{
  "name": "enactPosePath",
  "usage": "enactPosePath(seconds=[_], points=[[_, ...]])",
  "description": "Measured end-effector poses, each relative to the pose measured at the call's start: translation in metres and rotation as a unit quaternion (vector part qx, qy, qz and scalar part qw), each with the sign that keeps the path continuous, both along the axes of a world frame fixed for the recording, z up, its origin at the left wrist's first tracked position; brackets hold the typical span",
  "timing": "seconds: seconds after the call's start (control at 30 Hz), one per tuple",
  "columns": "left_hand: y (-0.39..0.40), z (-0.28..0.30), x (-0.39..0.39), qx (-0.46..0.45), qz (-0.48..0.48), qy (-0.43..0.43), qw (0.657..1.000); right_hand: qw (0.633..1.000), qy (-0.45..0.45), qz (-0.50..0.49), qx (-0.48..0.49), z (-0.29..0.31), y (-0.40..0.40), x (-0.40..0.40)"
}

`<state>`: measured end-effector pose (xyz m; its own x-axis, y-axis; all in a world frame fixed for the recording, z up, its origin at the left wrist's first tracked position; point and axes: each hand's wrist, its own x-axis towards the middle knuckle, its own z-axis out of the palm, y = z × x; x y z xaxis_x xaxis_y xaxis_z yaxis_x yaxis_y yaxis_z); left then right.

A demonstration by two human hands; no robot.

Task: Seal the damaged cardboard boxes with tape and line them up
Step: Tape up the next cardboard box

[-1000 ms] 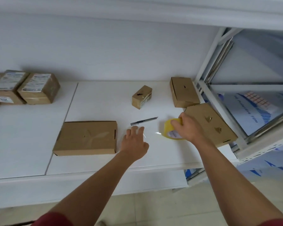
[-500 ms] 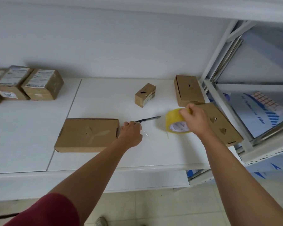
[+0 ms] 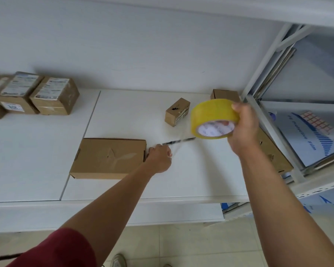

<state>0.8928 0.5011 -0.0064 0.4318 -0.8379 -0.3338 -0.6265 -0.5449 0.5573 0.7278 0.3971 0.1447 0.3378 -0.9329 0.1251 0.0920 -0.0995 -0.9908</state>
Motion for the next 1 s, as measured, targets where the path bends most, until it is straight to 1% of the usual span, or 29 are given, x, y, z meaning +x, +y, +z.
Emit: enactPosePath(seconds=[0.03,0.07,0.1,0.17,0.2,0.27,0.3,0.33,0.37,0.43,0.47,0.5,0.57,0.63,0.67,0.73,0.8,0.87,0.9,1.0], points=[[0.001,0.003,0.001,0.0,0.006,0.006,1.0,1.0,-0.023,0.004,-0.006,0.008,-0.001,0.003],[0.002,0.004,0.002,-0.002,0.019,0.023,1.0,0.999,-0.026,0.02,-0.021,0.015,0.0,0.005],[0.004,0.006,0.004,-0.012,0.039,0.059,0.997,0.999,-0.034,0.036,-0.015,0.019,0.0,0.008],[0.008,0.006,0.008,-0.058,0.095,0.155,0.982,0.996,-0.076,0.041,0.037,0.021,0.0,0.008],[0.011,0.007,0.008,-0.078,0.115,0.193,0.971,0.989,-0.126,0.033,0.073,0.022,0.0,0.005],[0.017,0.013,0.01,-0.107,0.141,0.242,0.954,0.957,-0.255,0.045,0.131,0.024,-0.005,-0.004],[0.02,0.017,0.01,-0.124,0.153,0.271,0.942,0.947,-0.288,0.04,0.135,0.029,-0.008,-0.01],[0.023,0.021,0.01,-0.15,0.168,0.318,0.921,0.945,-0.299,0.038,0.126,0.034,-0.011,-0.016],[0.026,0.025,0.01,-0.175,0.182,0.385,0.888,0.946,-0.302,0.032,0.115,0.037,-0.014,-0.021],[0.031,0.027,0.01,-0.204,0.184,0.541,0.795,0.947,-0.302,0.024,0.106,0.038,-0.014,-0.028],[0.032,0.027,0.009,-0.196,0.187,0.606,0.748,0.949,-0.294,0.026,0.107,0.034,-0.013,-0.032],[0.033,0.028,0.006,-0.178,0.188,0.656,0.709,0.949,-0.291,0.034,0.115,0.029,-0.011,-0.034],[0.033,0.032,-0.007,-0.143,0.167,0.734,0.642,0.947,-0.284,0.048,0.142,0.018,-0.007,-0.037],[0.034,0.036,-0.021,-0.134,0.144,0.795,0.574,0.952,-0.261,0.035,0.156,0.008,-0.007,-0.042],[0.034,0.037,-0.025,-0.136,0.137,0.812,0.551,0.953,-0.255,0.026,0.159,0.005,-0.007,-0.045],[0.037,0.037,-0.03,-0.151,0.145,0.824,0.526,0.955,-0.248,0.016,0.163,0.0,-0.009,-0.051],[0.041,0.033,-0.026,-0.175,0.163,0.824,0.513,0.955,-0.245,0.007,0.167,-0.004,-0.009,-0.059],[0.046,0.033,-0.019,-0.196,0.16,0.829,0.499,0.954,-0.248,0.003,0.168,-0.007,-0.008,-0.067],[0.048,0.034,-0.017,-0.204,0.154,0.829,0.497,0.954,-0.248,0.003,0.167,-0.008,-0.008,-0.07],[0.054,0.042,-0.011,-0.209,0.16,0.82,0.508,0.956,-0.242,-0.001,0.166,-0.012,-0.008,-0.075]])
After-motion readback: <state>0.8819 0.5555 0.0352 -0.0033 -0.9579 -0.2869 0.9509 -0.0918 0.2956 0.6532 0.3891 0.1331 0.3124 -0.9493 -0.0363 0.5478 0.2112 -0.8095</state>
